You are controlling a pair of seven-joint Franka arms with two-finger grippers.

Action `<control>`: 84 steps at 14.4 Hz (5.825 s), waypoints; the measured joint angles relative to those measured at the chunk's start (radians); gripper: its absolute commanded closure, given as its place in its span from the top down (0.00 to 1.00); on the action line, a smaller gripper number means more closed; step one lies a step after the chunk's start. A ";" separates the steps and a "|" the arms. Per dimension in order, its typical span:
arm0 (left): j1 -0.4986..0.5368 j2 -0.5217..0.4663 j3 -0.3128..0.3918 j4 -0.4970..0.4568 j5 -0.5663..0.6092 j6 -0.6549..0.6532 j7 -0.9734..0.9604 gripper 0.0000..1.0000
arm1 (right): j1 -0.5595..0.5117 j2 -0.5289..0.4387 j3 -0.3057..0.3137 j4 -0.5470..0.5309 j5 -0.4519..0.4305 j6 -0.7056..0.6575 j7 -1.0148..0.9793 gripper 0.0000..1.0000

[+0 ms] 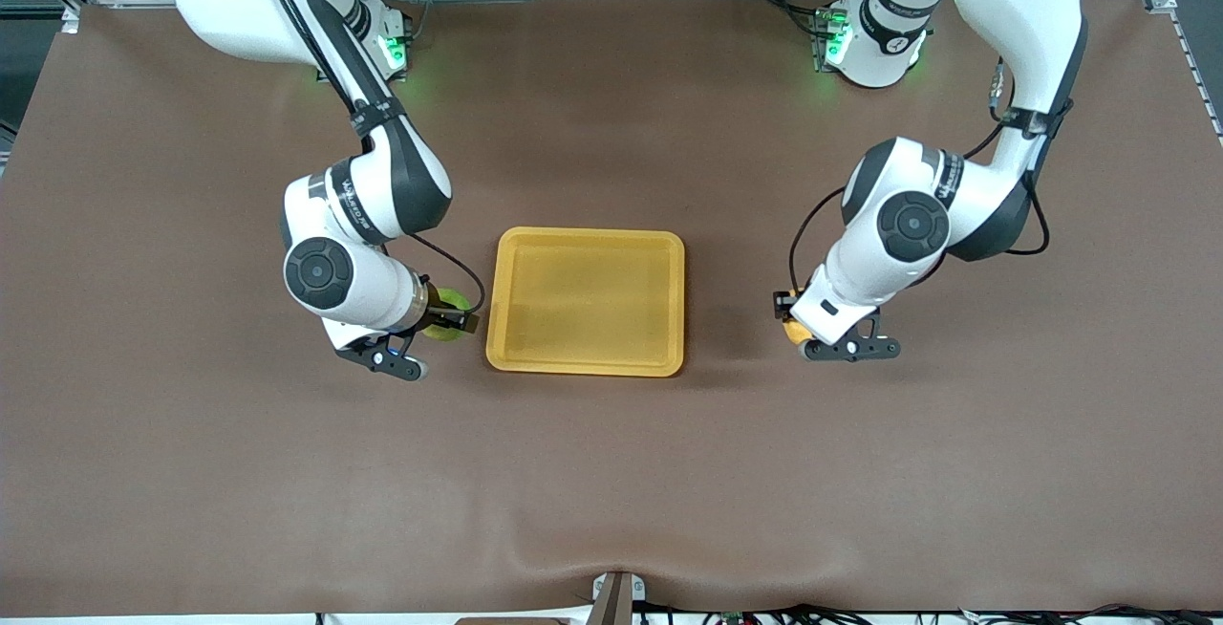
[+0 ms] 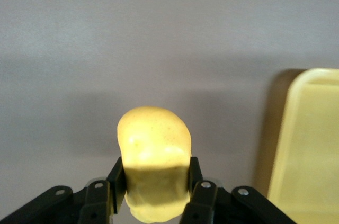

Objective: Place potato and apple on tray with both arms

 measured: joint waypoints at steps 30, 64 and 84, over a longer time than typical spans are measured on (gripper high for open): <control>-0.200 0.322 -0.117 0.218 0.002 0.114 -0.137 0.20 | 0.166 0.123 0.002 -0.059 0.109 0.152 0.599 0.42; 0.061 -0.001 -0.109 0.401 0.087 -0.441 -0.103 1.00 | -0.272 -0.169 -0.029 -0.118 0.109 -0.079 -0.369 1.00; 0.207 -0.278 -0.106 0.370 0.079 -0.691 0.081 1.00 | -0.396 -0.513 -0.028 -0.028 -0.119 -0.282 -0.638 1.00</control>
